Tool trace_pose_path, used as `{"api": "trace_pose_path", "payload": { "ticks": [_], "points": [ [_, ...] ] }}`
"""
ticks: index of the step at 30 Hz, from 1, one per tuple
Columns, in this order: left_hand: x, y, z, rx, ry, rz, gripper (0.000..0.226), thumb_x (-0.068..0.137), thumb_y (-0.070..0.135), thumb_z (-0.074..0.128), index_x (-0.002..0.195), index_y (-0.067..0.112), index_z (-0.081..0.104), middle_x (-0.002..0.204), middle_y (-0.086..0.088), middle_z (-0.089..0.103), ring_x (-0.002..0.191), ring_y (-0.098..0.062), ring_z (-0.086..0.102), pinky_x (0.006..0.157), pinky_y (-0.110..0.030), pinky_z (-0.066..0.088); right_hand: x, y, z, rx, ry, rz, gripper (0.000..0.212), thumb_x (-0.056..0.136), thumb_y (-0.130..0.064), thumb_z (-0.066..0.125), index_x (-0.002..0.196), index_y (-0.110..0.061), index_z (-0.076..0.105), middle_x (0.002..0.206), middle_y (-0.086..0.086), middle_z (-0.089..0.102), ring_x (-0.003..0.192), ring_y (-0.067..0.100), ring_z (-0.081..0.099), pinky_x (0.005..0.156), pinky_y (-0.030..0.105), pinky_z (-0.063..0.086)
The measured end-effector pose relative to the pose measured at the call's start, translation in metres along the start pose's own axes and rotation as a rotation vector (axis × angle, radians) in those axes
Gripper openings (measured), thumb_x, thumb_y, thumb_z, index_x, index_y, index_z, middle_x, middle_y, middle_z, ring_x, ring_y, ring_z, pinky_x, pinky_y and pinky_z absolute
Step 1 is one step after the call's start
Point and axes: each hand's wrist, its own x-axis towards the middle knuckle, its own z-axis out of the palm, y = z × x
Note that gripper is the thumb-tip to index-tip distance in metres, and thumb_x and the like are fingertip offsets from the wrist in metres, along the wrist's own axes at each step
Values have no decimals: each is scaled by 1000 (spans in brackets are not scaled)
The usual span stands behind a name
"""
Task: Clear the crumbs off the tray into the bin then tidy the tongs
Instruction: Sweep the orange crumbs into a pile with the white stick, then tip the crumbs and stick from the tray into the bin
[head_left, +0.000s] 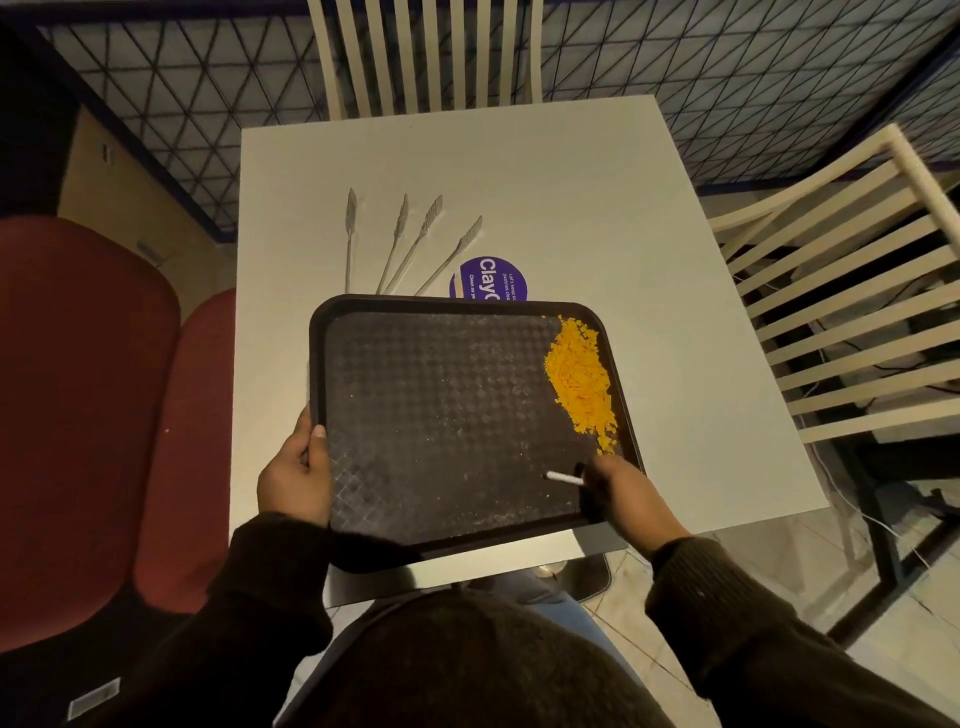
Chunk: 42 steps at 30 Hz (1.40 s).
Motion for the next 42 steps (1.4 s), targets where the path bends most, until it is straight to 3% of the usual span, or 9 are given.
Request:
{"api": "trace_pose_path", "payload": {
  "ticks": [3,9,14,19,25,28,33,39,42],
  "points": [
    [0,2,-1,35,5,2,38,94,34,36,131,34,46,116,-5,64,99,-21,58,87,-26,39,-9,14,2,-119,42,-129,14,88,-6,52,88,-18,59,84,-3,50,78,17,51,70,28,45],
    [0,5,-2,115,1,27,39,95,31,34,133,33,44,114,-9,65,100,-30,58,84,-30,39,20,13,-18,-130,142,-82,11,90,-10,53,95,-12,63,88,2,54,82,19,50,74,24,36],
    [-3,6,-2,104,3,17,39,95,33,34,132,35,44,115,-7,65,101,-27,58,84,-28,40,48,-6,-31,-131,202,-74,6,87,-10,58,89,-13,64,86,5,58,78,20,53,73,25,42],
    [-5,3,-1,101,-6,-43,41,95,35,34,134,32,43,129,-3,57,114,-28,53,96,-31,37,54,-2,-36,-135,136,-74,9,88,-8,56,91,-12,64,89,6,58,82,22,52,72,24,36],
    [-14,1,5,53,52,-70,39,94,33,35,132,31,46,125,-4,59,109,-26,55,90,-27,35,33,7,-21,-187,108,-130,9,85,-4,58,86,-10,64,88,9,61,81,26,57,72,30,45],
    [-19,-3,9,-14,52,-112,38,94,34,36,130,31,48,121,-6,62,101,-22,56,88,-29,37,33,13,-14,-74,175,-76,17,91,-8,53,103,-9,64,101,8,59,86,24,57,77,26,42],
    [-39,-15,16,-71,-7,-230,38,94,35,35,130,30,46,126,-8,57,109,-31,53,91,-36,38,26,20,-8,3,246,-11,24,92,-13,50,114,-14,60,115,5,55,97,24,57,85,29,42],
    [-83,-17,26,-123,-103,-284,40,92,37,45,128,19,47,119,-11,60,86,-19,50,75,-28,39,-15,24,4,-100,349,-44,10,89,-19,54,88,-12,61,89,5,58,82,25,57,71,35,46],
    [-116,-21,27,-221,-160,-348,39,93,36,44,124,14,50,109,-11,59,82,-21,51,65,-27,41,-48,21,22,-37,388,20,22,91,-29,51,72,-19,49,74,1,55,68,22,54,58,31,39]
  ]
}}
